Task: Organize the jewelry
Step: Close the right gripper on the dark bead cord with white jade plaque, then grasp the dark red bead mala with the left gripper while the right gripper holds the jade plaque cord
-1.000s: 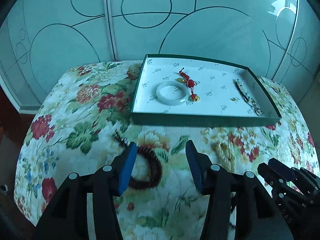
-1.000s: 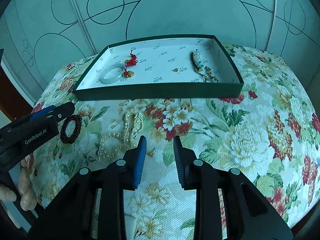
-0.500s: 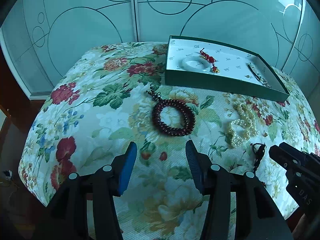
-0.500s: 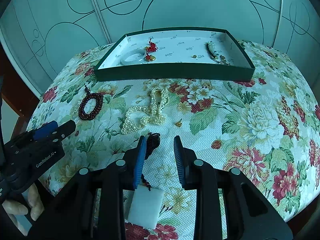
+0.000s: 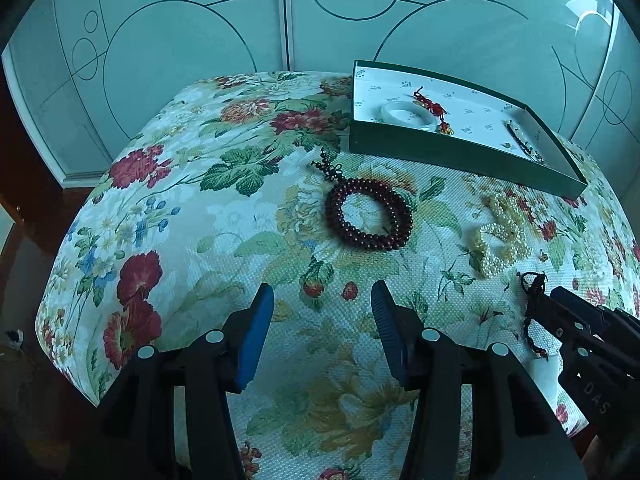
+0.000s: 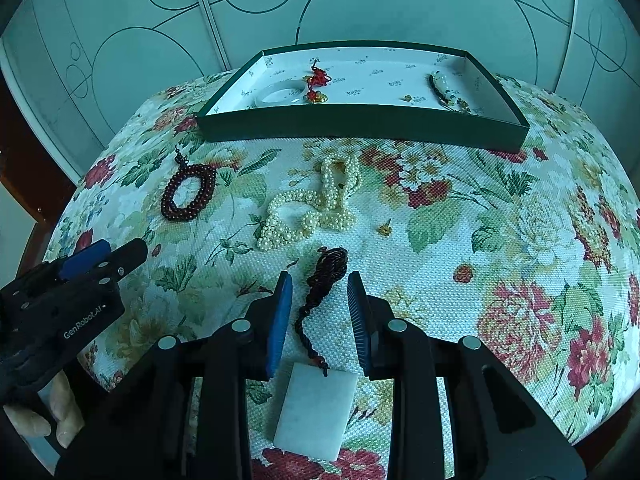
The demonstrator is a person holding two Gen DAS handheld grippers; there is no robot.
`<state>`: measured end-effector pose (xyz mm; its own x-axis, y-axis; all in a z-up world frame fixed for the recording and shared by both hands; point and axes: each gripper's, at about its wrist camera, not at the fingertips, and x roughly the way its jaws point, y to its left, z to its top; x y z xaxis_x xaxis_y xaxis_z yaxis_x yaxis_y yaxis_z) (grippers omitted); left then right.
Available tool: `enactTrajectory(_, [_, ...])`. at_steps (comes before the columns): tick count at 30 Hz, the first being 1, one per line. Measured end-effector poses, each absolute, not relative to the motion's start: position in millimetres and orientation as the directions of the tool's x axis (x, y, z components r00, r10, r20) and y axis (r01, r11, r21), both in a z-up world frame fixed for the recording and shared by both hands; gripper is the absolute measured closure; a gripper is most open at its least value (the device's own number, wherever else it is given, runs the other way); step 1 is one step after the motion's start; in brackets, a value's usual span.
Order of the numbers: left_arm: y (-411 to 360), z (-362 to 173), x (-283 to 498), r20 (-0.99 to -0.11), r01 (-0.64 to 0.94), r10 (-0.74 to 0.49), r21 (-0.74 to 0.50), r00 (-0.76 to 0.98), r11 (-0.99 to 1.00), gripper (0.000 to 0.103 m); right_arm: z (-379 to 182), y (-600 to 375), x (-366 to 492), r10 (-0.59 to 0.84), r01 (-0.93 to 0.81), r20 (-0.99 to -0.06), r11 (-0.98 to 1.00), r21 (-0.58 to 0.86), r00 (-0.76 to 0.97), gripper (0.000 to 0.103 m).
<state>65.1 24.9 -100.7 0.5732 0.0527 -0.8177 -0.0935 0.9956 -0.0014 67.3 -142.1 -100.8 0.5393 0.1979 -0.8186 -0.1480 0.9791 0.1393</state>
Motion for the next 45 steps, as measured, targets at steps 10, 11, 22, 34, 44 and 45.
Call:
enactTrajectory(10, [26, -106, 67, -0.825, -0.094, 0.046, -0.009, 0.563, 0.996, 0.052, -108, -139, 70, 0.185, -0.14, -0.828, 0.982, 0.13, 0.53, 0.075])
enactTrajectory(11, [26, -106, 67, -0.826, -0.093, 0.045, -0.009, 0.562, 0.996, 0.052, -109, -138, 70, 0.181, -0.141, -0.828, 0.982, 0.125, 0.531, 0.075])
enactTrajectory(22, [24, -110, 69, -0.831, -0.092, 0.043, -0.011, 0.554, 0.996, 0.052, -110, -140, 71, 0.169, -0.145, -0.821, 0.984, 0.106, 0.545, 0.094])
enactTrajectory(34, [23, -112, 77, -0.834, -0.088, 0.039, -0.012, 0.551, 0.996, 0.052, -105, -138, 67, 0.173, -0.157, -0.813, 0.982, 0.102, 0.556, 0.095])
enactTrajectory(44, [23, -115, 77, -0.84, -0.09, 0.039, -0.012, 0.541, 0.996, 0.052, -101, -138, 65, 0.172, -0.162, -0.806, 0.982, 0.096, 0.566, 0.095])
enactTrajectory(45, [23, -115, 77, -0.84, -0.089, 0.038, -0.012, 0.542, 0.996, 0.052, -99, -138, 64, 0.172, -0.164, -0.803, 0.982, 0.094, 0.57, 0.095])
